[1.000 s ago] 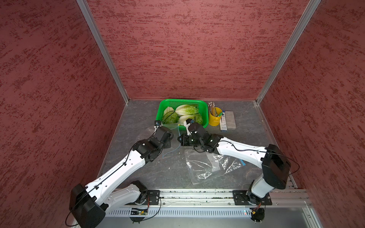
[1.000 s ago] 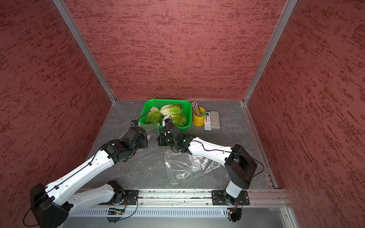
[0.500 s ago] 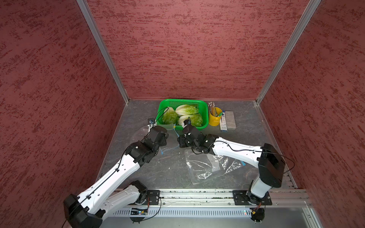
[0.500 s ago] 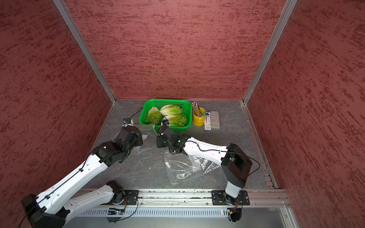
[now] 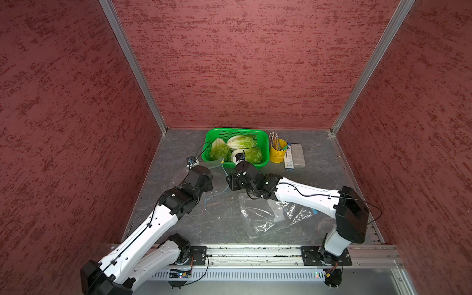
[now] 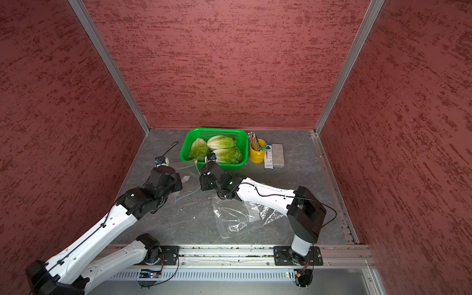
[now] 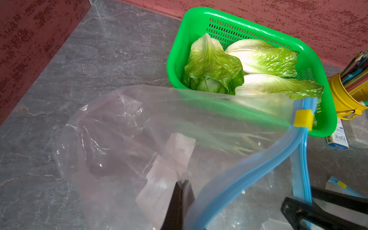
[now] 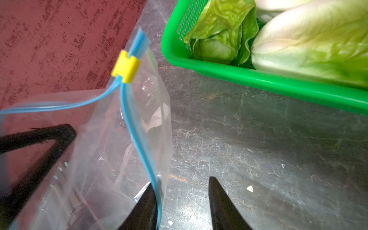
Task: Put the chinese cabbages into a zipper bag and zip it
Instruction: Open the zipper of the food storage bag at the center of the board, then pick up the Chinese cabbage from the basket.
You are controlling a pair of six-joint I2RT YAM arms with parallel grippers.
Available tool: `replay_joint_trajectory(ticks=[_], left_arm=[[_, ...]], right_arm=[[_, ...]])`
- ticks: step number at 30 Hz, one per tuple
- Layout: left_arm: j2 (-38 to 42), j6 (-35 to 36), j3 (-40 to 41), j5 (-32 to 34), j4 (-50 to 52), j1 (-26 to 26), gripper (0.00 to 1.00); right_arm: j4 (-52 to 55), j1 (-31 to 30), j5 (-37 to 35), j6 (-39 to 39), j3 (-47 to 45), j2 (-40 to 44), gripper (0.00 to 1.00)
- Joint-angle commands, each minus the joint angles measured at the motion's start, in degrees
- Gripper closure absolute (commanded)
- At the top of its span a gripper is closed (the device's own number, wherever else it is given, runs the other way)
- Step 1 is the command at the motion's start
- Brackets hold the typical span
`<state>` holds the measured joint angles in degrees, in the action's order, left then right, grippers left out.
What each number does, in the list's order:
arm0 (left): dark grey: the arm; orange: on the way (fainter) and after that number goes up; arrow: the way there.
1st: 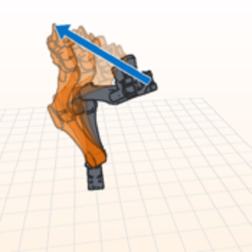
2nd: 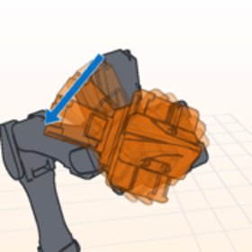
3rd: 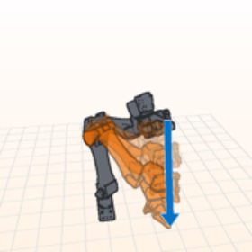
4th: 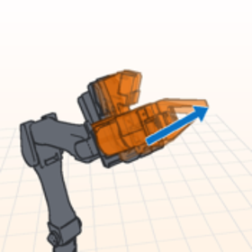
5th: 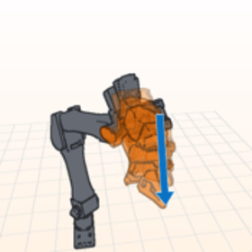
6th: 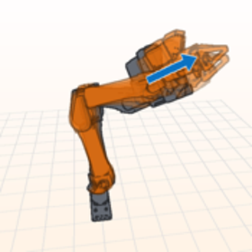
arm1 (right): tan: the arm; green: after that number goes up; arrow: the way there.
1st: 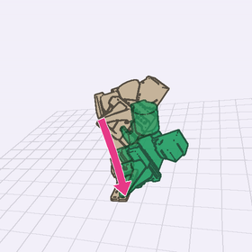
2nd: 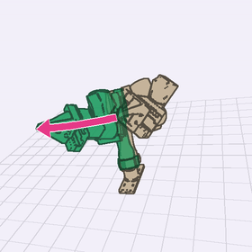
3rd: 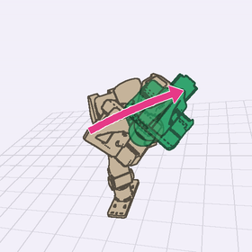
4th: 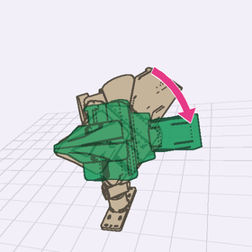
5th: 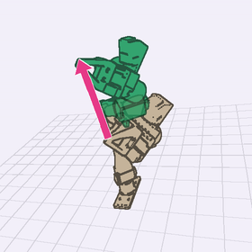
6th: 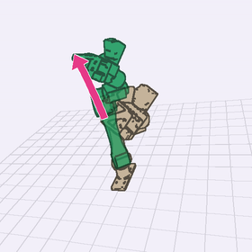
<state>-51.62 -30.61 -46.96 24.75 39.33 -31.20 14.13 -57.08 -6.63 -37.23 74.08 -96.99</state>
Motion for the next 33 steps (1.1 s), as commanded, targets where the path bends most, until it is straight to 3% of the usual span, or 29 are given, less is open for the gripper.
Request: replay_joint_trajectory(ticks=[1, 7, 14, 22, 33], left_arm=[[0.1, -0.9, 0.5, -1.5, -2.1, 0.7, 1.0], [-0.1, -0.8, 0.9, -2.6, -2.4, 1.4, 1.0], [-0.1, -0.8, 1.0, -3.5, -1.8, 1.8, 1.0], [0.5, -0.5, 1.0, -4.6, -2.2, 2.3, 1.0], [-0.4, -0.6, 1.1, -6.0, -3.4, 2.5, 1.0]], right_arm=[[-3.0, -0.1, -0.5, 2.0, 0.2, 4.5, 0.54], [-3.8, 1.1, -1.3, 4.3, 0.2, 9.6, 0.46], [-2.1, 8.6, 0.0, 6.3, 2.3, 8.7, 0.41], [-3.6, 18.7, 3.9, 6.6, 7.0, 0.6, 0.3], [-0.4, 25.2, 1.7, 5.0, 15.0, -11.2, 0.2]])
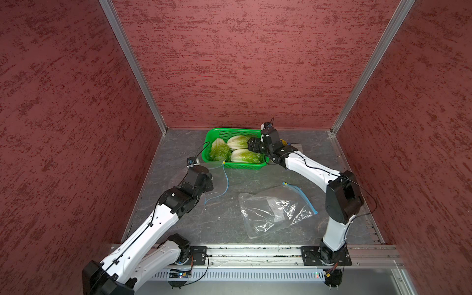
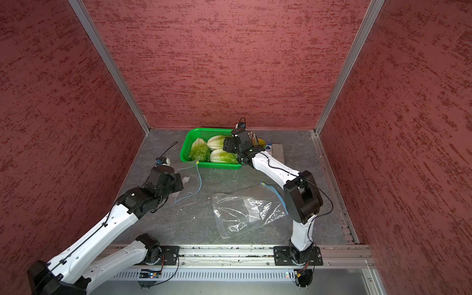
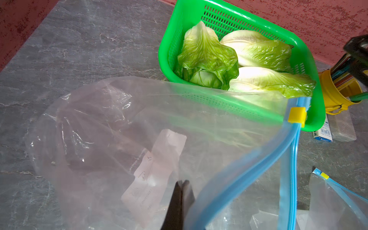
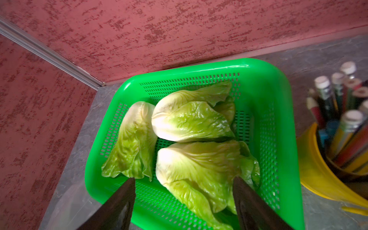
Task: Put the chinese cabbages into a zipper bag and zip it
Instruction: Pick up the Chinese cabbage from the basket.
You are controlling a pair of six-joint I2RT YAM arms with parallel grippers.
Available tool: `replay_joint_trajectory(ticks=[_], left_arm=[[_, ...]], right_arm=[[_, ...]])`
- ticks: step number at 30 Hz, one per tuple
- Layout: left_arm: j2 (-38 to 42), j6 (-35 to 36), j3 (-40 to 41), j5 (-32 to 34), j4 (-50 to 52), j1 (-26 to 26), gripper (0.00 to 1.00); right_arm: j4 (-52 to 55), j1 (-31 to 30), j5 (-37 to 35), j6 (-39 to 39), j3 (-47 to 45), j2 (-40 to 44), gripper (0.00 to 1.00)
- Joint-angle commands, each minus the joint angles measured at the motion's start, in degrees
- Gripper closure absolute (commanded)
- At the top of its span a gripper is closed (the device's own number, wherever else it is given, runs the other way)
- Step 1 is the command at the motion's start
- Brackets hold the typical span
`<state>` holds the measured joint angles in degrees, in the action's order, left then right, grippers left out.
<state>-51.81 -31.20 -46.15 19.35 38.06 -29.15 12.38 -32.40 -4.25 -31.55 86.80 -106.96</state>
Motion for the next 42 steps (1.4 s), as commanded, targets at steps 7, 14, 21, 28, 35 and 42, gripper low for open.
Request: replay_joint_trajectory(ticks=[7, 14, 21, 28, 35, 42], left_arm=[[-0.5, -0.4, 0.0, -0.7, -2.0, 0.4, 1.0], [-1.0, -0.6, 0.2, -0.9, -2.4, 0.4, 1.0], [-1.8, -0.6, 0.1, -1.0, -2.8, 0.4, 1.0], [-1.8, -0.4, 0.2, -0.8, -2.7, 0.4, 1.0], [-1.2, -0.5, 0.1, -0.8, -2.8, 0.4, 1.0], [-0.8, -0.7, 0.4, -0.9, -3.0, 0.5, 1.0]], right_arm=[[1.6, 1.6, 0.3, -3.5, 0.0, -3.7, 0.16], [-0.9, 1.6, 5.4, -4.7, -2.6, -5.4, 0.16], [-4.2, 1.6, 11.6, -3.8, -2.0, -6.3, 0.23], [-8.9, 2.2, 17.6, -3.3, -3.5, -6.5, 0.39], [-11.8, 3.1, 18.1, -4.1, -5.4, -6.4, 0.59], [-13.0, 3.4, 18.3, -4.0, -6.2, -5.4, 0.8]])
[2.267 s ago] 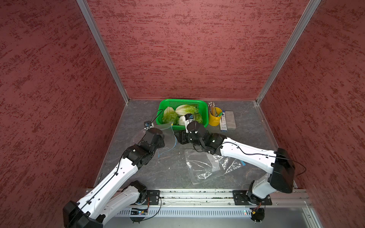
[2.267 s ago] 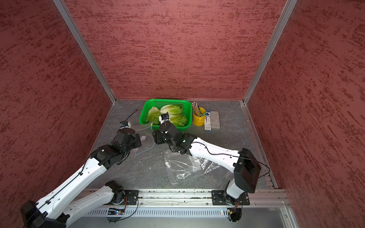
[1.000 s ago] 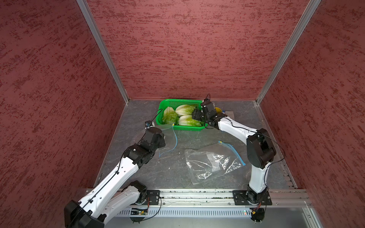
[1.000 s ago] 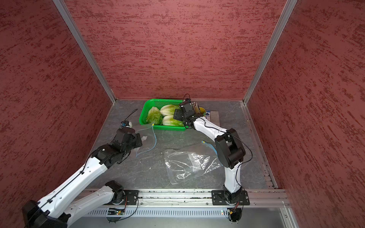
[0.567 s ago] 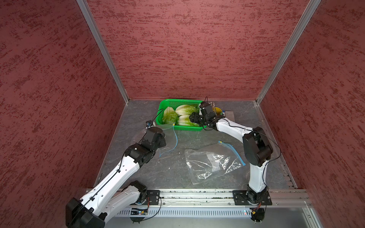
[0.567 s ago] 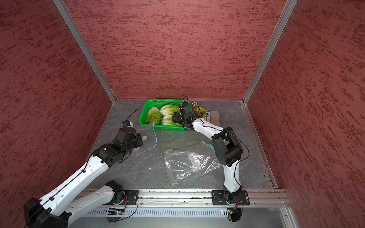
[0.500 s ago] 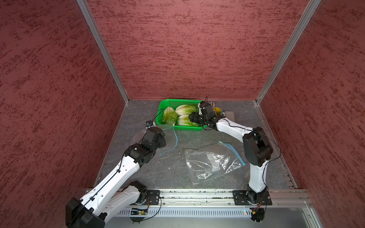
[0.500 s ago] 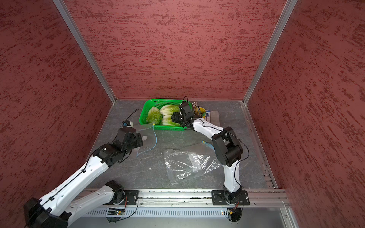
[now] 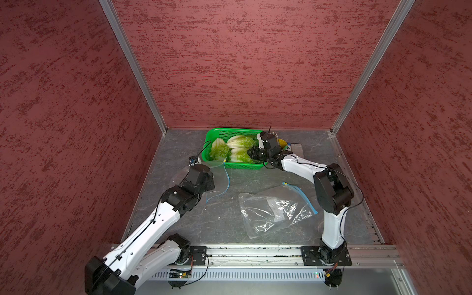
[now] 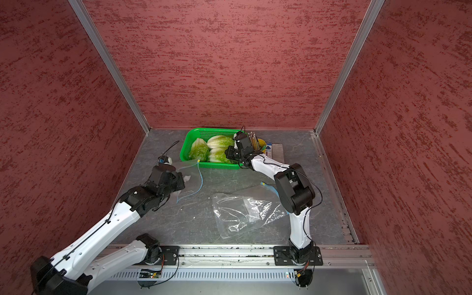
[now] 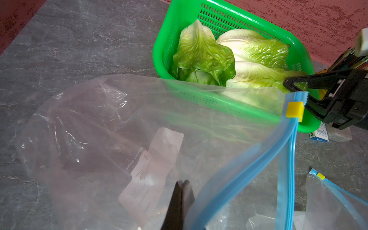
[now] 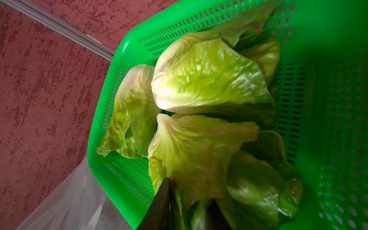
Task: Put the chinese cabbages into a zipper bag and zip it
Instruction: Pick up the Chinese cabbage from the basket, then place the Chinese cabbage in the zipper food storage bag.
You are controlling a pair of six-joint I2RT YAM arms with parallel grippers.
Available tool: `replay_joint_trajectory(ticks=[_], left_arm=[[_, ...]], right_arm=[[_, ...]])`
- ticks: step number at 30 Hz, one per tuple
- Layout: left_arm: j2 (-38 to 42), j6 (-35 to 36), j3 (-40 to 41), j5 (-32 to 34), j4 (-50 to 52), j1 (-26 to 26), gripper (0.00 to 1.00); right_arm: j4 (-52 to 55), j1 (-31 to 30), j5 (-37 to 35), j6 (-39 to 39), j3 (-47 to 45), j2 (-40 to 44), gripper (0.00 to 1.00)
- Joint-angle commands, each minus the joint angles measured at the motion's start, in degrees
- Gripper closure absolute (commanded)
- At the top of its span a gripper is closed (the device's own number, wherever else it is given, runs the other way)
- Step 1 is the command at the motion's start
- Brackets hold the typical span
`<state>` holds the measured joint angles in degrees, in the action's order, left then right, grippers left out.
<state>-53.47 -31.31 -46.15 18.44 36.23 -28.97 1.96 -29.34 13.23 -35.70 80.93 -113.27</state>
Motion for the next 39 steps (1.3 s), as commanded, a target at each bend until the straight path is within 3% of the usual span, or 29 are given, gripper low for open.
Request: replay_joint_trajectory(ticks=[1, 6, 12, 28, 39], left_arm=[[1.0, -0.5, 0.4, 0.0, -1.2, 0.2, 1.0], [1.6, -0.1, 0.3, 0.0, -0.7, 0.3, 1.0], [3.0, 0.8, 0.7, -0.5, -0.3, 0.3, 1.0], [1.1, 2.2, -0.3, -4.9, -2.8, -0.8, 1.0], [-3.1, 1.7, -0.9, -6.3, -5.6, -2.5, 1.0]], right_arm=[[-2.8, 0.5, 0.8, 0.2, -0.4, 1.2, 0.83], [-4.9, 0.6, 0.3, 0.5, -2.3, 3.8, 0.93], [-6.9, 0.9, 0.2, 1.9, -5.0, 8.4, 0.96], [-7.2, 1.3, 0.6, 7.5, -9.7, 22.9, 1.0], [-1.3, 1.2, 1.6, 9.3, -12.9, 35.0, 1.0]])
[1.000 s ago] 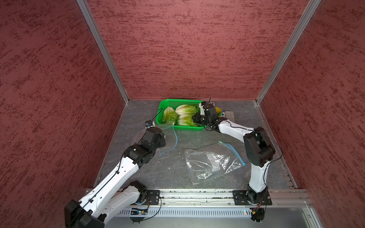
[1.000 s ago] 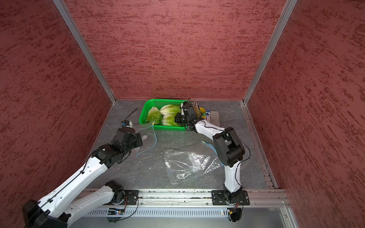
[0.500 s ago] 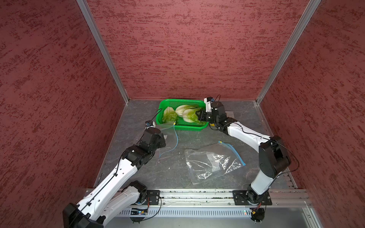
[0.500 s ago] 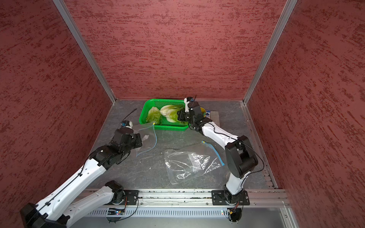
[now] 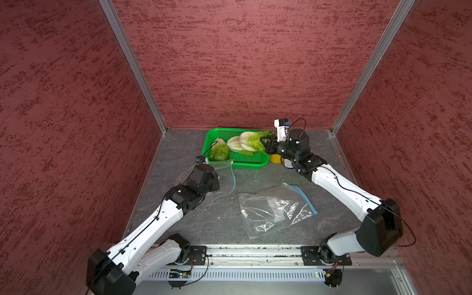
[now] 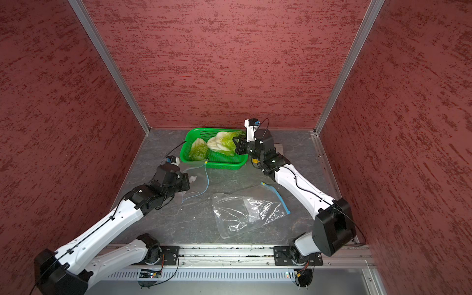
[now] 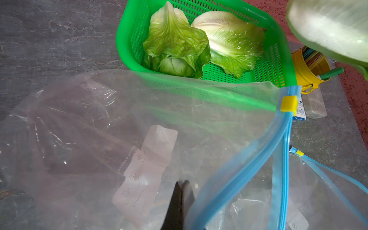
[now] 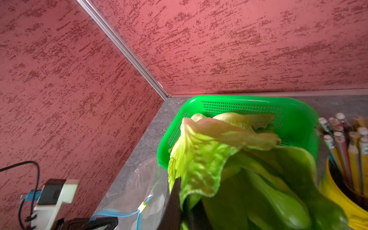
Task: Put the chinese cabbages into a zipper bag and zip it
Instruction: Place the Chinese cabbage in the zipper food storage bag.
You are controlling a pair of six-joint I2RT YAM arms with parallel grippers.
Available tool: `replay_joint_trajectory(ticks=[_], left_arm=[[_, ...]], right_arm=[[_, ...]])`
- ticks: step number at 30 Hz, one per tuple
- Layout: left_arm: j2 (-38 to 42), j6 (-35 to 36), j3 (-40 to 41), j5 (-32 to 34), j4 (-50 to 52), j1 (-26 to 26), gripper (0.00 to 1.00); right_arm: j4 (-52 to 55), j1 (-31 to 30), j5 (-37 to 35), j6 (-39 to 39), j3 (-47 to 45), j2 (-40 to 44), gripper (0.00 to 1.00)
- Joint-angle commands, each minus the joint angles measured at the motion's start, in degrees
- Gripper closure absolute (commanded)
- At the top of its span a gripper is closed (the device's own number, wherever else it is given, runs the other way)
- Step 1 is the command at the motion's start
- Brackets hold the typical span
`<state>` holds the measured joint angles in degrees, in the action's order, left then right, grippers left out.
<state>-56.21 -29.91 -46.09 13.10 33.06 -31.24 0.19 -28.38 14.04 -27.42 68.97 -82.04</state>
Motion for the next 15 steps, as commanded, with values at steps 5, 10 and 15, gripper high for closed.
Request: replay_joint_trajectory(ticks=[5, 10, 15], left_arm=[[-1.8, -0.4, -1.3, -2.2, -3.9, -0.2, 1.0], [-3.3, -1.2, -1.6, -2.6, -5.2, -0.3, 1.0], [-4.5, -2.4, -2.2, -3.1, -6.4, -0.2, 1.0]], right_arm=[[4.7, -1.1, 0.8, 1.6, -1.7, 9.2, 1.0], [8.9, -3.5, 1.2, 1.7, -1.8, 13.0, 1.0], [12.0, -8.3, 0.8, 2.0, -1.5, 14.7, 1.0]])
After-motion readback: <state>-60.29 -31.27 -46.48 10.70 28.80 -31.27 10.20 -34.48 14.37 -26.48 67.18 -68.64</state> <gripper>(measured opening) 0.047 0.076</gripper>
